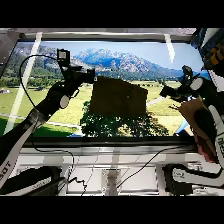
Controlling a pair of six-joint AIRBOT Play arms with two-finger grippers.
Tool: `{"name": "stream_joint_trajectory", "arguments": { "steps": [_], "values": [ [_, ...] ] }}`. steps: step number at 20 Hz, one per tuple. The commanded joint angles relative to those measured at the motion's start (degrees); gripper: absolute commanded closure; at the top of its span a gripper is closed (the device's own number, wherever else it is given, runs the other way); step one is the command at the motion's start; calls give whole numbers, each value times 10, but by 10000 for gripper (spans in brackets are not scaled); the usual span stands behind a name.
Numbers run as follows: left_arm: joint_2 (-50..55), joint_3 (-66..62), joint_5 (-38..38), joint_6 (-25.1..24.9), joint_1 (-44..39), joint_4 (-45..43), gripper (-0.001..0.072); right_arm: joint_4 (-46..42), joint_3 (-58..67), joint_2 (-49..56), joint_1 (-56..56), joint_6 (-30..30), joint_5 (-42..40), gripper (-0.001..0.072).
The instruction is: Fold the clothes and pants, and hang the long-sleeved shirts on hangers.
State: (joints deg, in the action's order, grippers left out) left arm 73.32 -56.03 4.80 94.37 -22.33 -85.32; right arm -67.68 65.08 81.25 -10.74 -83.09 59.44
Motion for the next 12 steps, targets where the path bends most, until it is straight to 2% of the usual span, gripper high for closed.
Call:
{"name": "stream_joint_trajectory", "arguments": {
  "steps": [1,7,12],
  "values": [
    [-7,0,-1,0,2,66,23,208,12,56,-39,162,112,24],
    [-7,0,-1,0,2,74,23,214,12,116,32,142,20,22],
    [-7,0,-1,0,3,74,24,217,12,167,47,126,8,23]
  ]
}}
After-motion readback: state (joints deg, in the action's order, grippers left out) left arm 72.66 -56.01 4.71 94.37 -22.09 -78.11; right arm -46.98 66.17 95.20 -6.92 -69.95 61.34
